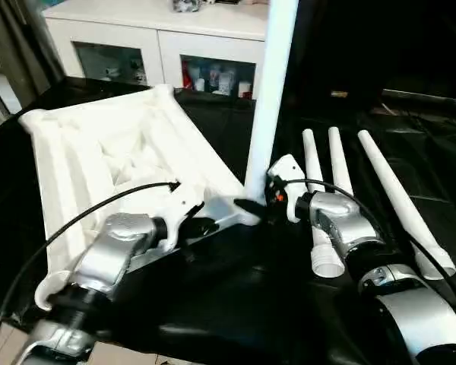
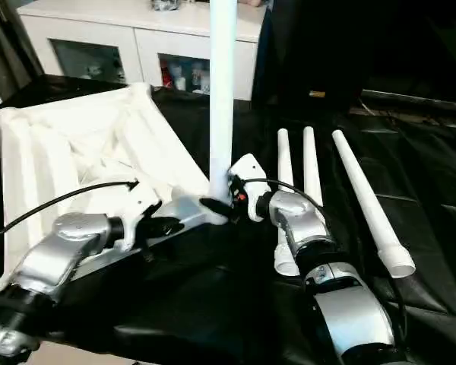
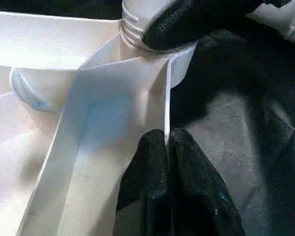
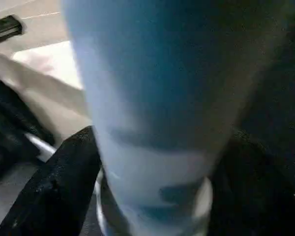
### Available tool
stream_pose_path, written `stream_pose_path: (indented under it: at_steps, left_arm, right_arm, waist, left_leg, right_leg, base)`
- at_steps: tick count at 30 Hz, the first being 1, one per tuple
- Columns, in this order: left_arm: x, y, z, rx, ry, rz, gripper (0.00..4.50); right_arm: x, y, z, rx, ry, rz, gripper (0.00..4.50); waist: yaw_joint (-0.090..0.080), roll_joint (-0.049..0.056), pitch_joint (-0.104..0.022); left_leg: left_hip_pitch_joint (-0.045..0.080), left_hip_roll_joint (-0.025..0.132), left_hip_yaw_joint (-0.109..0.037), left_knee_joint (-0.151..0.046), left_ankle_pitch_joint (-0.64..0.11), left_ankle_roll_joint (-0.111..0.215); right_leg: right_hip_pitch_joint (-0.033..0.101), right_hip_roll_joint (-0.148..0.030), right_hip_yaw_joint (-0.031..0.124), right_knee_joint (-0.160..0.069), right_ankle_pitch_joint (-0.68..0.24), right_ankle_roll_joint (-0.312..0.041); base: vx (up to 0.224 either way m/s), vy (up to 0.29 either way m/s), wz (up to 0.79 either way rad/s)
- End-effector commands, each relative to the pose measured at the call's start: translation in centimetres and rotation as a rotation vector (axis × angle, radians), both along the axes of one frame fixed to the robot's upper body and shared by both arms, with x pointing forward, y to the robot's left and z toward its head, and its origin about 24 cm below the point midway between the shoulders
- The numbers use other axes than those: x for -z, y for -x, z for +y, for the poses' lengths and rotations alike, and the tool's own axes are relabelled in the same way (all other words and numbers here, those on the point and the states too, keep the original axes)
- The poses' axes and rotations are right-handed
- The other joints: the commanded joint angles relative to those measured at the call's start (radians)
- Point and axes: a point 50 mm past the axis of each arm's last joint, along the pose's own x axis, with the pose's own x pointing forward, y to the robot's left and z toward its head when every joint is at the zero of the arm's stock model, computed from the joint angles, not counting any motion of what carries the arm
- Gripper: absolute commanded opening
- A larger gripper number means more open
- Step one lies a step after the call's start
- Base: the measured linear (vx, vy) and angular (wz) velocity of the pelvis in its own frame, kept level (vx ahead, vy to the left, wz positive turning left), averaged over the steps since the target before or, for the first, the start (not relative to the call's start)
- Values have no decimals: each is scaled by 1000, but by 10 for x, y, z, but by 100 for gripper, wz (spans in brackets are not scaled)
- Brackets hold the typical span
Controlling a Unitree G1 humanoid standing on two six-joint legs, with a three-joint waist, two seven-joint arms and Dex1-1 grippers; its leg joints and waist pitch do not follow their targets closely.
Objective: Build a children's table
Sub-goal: Insert table leg to table base
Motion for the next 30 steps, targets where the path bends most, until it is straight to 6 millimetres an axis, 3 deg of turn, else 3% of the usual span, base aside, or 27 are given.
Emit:
stream_pose_path:
  at_steps: [1, 12, 17, 20, 23, 24, 25, 28, 29, 30]
  left_arm:
    - [10, 10, -7, 43, 46, 67, 0]
    - [10, 13, -3, 48, 42, 77, 0]
    - [15, 11, -2, 6, 27, 91, 0]
    - [19, 2, -4, -102, 1, 90, 0]
    - [26, -15, -12, -315, -18, 101, 0]
    - [27, -18, -14, -352, -20, 106, 0]
    - [28, -24, -19, -423, -23, 104, 0]
    - [25, -33, -34, -476, -21, 77, 0]
    - [23, -35, -40, -465, -26, 64, 0]
    - [22, -35, -41, -460, -26, 61, 0]
  right_arm:
    - [-2, 0, 0, -39, 23, 9, 370]
    - [3, 5, 1, -88, 19, 51, 274]
    - [12, 9, 2, -45, 8, 89, 268]
    - [22, 7, 2, 89, 26, 103, 267]
    - [36, 2, 5, 405, 7, 155, 267]
    - [39, 2, 5, 471, 2, 169, 267]
    - [43, 1, 8, 586, -13, 195, 267]
    - [45, 1, 24, 729, -65, 243, 266]
    - [43, 1, 31, 739, -78, 245, 266]
    - [42, 1, 32, 733, -79, 240, 266]
  waist:
    - [2, -9, -56]
    - [4, -9, -56]
    - [4, -8, -57]
    - [1, -10, -52]
    - [-4, -10, -42]
    - [-1, -8, -37]
    - [-4, -6, -39]
    - [-1, -8, -41]
    - [0, -1, -41]
    - [0, -5, -45]
  left_leg:
    - [0, 46, -7, -50, -80, 103]
    - [0, 44, -8, -48, -67, 100]
    - [0, 44, -7, -47, -61, 103]
    - [3, 44, -8, -51, -86, 86]
    - [15, 43, -9, -62, -174, 34]
    - [27, 43, -11, -66, -232, 6]
    - [24, 43, -14, -68, -251, -8]
    - [31, 41, -15, -70, -277, -16]
    - [30, 41, -16, -71, -275, -19]
    - [24, 41, -17, -71, -263, -17]
  right_leg:
    - [56, -88, 54, -60, 18, -254]
    - [55, -87, 54, -58, 15, -247]
    - [55, -86, 54, -57, 28, -250]
    - [52, -87, 55, -64, -21, -242]
    - [45, -89, 57, -85, -188, -213]
    - [39, -91, 57, -97, -300, -188]
    - [43, -95, 59, -99, -342, -169]
    - [35, -93, 62, -105, -358, -138]
    - [35, -93, 62, -104, -350, -135]
    - [39, -93, 61, -101, -320, -129]
  base:
    - [0, 0, 0]
    - [0, 0, 0]
    - [0, 0, 0]
    - [0, 0, 0]
    - [0, 0, 0]
    - [0, 0, 0]
    - [0, 0, 0]
    - [0, 0, 0]
    - [0, 0, 0]
    - [0, 0, 0]
